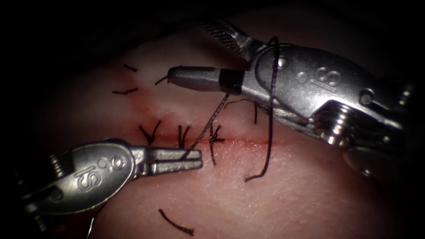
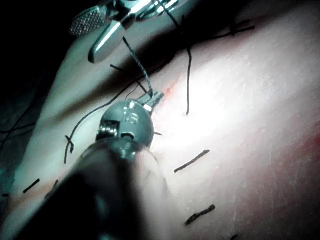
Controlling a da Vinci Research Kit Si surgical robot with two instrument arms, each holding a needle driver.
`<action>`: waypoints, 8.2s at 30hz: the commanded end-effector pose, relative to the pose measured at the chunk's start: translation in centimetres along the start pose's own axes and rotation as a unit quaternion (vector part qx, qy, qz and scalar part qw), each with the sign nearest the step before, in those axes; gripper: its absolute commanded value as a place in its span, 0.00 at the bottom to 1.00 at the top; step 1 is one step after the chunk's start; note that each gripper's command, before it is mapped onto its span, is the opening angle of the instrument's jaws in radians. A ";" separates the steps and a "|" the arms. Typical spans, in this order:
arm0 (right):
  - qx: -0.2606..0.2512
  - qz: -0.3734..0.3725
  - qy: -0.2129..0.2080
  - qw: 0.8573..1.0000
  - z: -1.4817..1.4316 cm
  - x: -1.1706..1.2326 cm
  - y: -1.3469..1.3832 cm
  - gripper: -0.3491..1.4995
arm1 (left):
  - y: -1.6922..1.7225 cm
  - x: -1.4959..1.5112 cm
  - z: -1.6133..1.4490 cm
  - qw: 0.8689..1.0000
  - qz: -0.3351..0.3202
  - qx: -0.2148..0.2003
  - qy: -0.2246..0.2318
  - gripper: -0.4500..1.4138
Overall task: Wound Closure
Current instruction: Wrap suture counter-clockwise two times around right grasper, then pick up end of suture with right hand, then pull tail through loops and downward with right end-effector and pull updward with left grasper to tighten knot, then wrap thread one time, clockwise, around right needle holder
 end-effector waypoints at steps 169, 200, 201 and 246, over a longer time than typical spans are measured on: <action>-0.140 -0.016 0.048 0.989 -1.12 -1.54 -1.29 0.00 | -3.02 -0.52 1.61 0.997 0.000 0.017 -0.075 0.00; -0.121 -0.003 0.019 0.992 -1.26 -2.09 -1.84 0.00 | -3.78 -1.27 2.53 0.991 0.011 0.116 -0.070 0.00; -0.120 -0.002 0.017 0.993 -1.27 -2.13 -1.89 0.00 | -3.79 -1.33 2.51 0.991 0.010 0.116 -0.070 0.00; -0.011 0.038 0.065 0.997 -0.40 -0.97 -0.24 0.00 | -0.59 0.20 0.00 0.993 0.033 -0.034 -0.111 0.00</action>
